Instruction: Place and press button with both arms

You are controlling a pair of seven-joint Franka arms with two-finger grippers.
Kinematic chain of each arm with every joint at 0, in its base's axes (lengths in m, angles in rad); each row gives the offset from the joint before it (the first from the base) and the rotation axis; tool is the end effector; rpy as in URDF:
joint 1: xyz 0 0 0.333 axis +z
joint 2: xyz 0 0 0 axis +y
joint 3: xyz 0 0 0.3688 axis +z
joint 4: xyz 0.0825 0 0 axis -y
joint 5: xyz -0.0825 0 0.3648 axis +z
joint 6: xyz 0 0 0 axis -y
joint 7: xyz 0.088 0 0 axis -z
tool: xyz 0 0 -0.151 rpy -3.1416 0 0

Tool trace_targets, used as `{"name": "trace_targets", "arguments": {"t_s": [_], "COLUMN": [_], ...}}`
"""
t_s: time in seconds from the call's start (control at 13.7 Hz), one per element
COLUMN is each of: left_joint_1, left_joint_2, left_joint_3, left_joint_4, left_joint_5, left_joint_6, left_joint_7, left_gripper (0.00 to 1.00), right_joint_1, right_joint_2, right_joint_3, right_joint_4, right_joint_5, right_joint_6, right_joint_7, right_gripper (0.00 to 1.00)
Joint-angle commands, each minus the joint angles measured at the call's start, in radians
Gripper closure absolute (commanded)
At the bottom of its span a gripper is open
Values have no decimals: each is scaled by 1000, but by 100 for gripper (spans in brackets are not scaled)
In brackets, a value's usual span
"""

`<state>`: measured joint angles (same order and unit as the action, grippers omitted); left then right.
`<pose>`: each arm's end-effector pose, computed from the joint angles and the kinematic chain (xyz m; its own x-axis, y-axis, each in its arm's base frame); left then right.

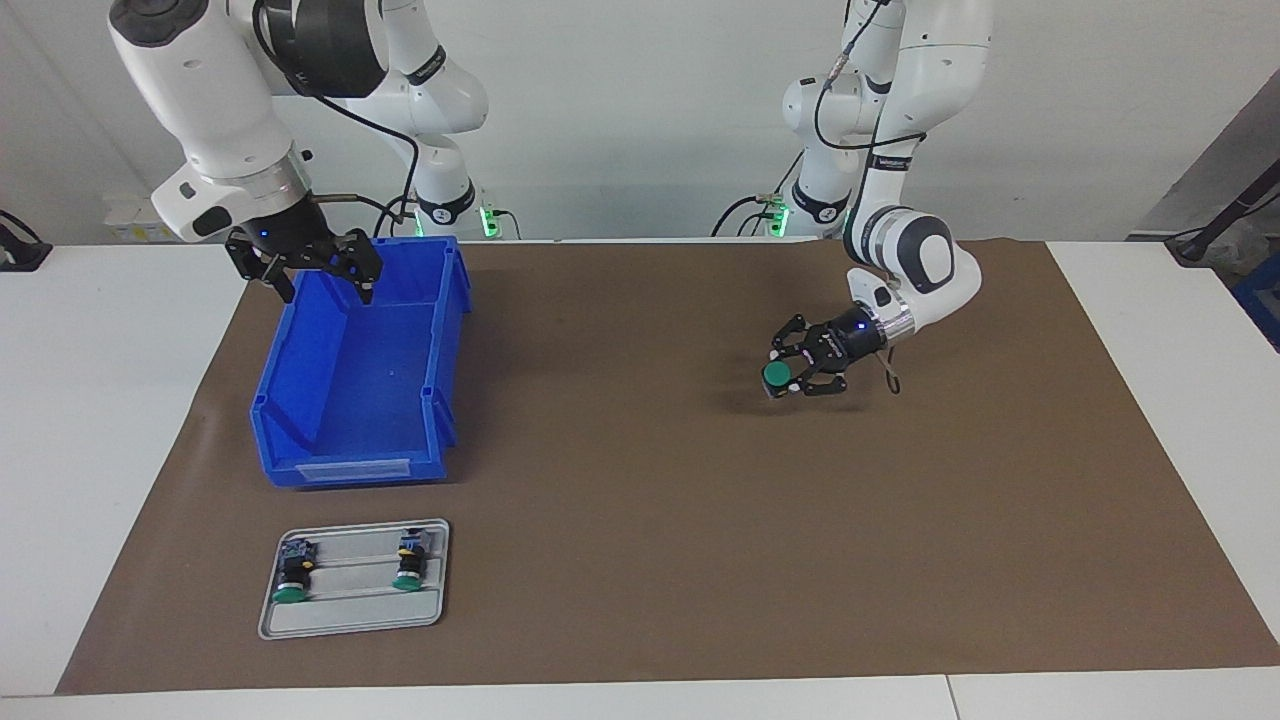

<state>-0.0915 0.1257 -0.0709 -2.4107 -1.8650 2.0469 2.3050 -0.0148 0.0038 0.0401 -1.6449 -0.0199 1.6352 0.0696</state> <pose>0.4886 -0.1708 0.3307 0.3030 -0.1206 0.9453 -0.8943 -0.3786 0.2383 0.5399 0.0107 0.6032 0.9990 -0.0430 -0.0121 -0.0427 -0.9989 0.0206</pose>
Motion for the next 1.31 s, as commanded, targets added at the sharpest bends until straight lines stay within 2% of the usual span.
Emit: {"name": "trace_targets", "arguments": {"t_s": [0.0,0.22,0.29,0.37,0.58,0.73,0.8,1.17,1.24], "left_joint_1": [-48,-73,-77,-88,-102,-91,-88,-85,-83], "left_joint_2": [34,55,58,66,81,184,199,201,201], "left_joint_3": [13,13,14,16,16,17,19,19,20], "left_joint_4": [-28,-31,-41,-42,-42,-33,-31,-39,-41], "left_joint_5": [-104,-143,-185,-224,-233,-233,-233,-233,-233], "left_joint_6": [-13,-28,-43,-44,-42,-129,-154,-192,-192], "left_joint_7": [140,178,185,189,236,347,367,387,387], "left_gripper": [81,80,73,73,70,69,69,67,61], "right_joint_1": [-2,-4,-2,-2,-4,-4,-4,-4,-4], "right_joint_2": [-16,-16,-16,-16,-16,-16,-16,-16,-16], "right_joint_3": [1,1,1,1,1,1,1,1,1], "right_joint_4": [-16,-16,-16,-16,-16,-16,-16,-16,-16], "right_joint_5": [8,8,8,8,8,8,8,8,8], "right_joint_6": [3,3,3,3,3,3,3,3,3], "right_joint_7": [-21,-21,-21,-21,-21,-21,-21,-21,-21], "right_gripper": [0,0,0,0,0,0,0,0,0]}}
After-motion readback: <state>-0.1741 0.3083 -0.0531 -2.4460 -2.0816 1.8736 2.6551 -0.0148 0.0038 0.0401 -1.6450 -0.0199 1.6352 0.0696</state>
